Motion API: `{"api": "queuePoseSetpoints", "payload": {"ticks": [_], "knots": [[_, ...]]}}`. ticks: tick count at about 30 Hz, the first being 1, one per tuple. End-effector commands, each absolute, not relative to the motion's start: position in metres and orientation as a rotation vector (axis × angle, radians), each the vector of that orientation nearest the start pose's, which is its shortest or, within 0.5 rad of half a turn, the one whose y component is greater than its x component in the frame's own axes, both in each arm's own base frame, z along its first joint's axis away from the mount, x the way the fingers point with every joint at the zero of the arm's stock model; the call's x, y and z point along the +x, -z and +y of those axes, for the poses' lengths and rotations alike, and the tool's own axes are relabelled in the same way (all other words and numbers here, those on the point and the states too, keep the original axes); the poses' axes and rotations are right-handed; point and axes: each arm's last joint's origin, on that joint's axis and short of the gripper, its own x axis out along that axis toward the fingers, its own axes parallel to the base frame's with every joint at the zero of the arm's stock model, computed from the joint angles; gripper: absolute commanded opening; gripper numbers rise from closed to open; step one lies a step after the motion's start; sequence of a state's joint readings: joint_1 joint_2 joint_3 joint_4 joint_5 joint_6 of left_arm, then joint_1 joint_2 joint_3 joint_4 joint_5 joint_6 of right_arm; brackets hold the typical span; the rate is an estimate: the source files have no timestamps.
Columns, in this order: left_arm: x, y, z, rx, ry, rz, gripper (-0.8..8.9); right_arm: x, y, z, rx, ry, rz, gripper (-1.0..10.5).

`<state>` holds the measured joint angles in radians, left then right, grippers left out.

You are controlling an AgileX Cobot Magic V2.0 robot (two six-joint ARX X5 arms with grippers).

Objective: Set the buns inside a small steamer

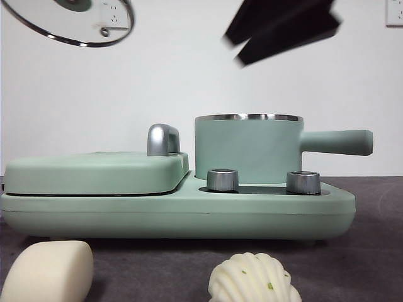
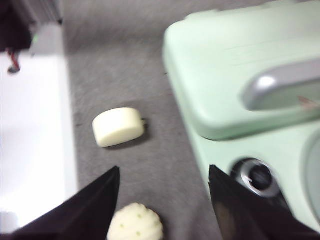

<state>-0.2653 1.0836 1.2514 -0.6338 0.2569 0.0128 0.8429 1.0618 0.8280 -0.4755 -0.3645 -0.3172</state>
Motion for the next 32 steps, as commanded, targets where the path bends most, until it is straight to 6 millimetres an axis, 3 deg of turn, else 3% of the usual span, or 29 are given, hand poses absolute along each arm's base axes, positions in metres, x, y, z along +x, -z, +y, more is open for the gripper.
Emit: {"api": "queuePoseSetpoints", "payload": {"ticks": [1, 7, 13, 22, 32], "knots": [[0.203, -0.399, -0.060, 0.013, 0.507, 0.447, 0.11, 0.134, -0.266, 0.192, -0.501, -1.346, 0.523, 2.9], [0.202, -0.397, -0.057, 0.010, 0.492, 0.473, 0.11, 0.130, -0.236, 0.235, -0.561, -1.415, 0.534, 3.5], [0.203, -0.397, -0.055, 0.007, 0.481, 0.476, 0.11, 0.126, -0.207, 0.265, -0.594, -1.463, 0.543, 3.5], [0.203, -0.397, -0.055, 0.007, 0.481, 0.475, 0.11, 0.132, -0.172, 0.286, -0.606, -1.441, 0.581, 3.5], [0.203, -0.397, -0.055, 0.008, 0.481, 0.473, 0.11, 0.136, -0.144, 0.295, -0.622, -1.445, 0.642, 4.0]]}}
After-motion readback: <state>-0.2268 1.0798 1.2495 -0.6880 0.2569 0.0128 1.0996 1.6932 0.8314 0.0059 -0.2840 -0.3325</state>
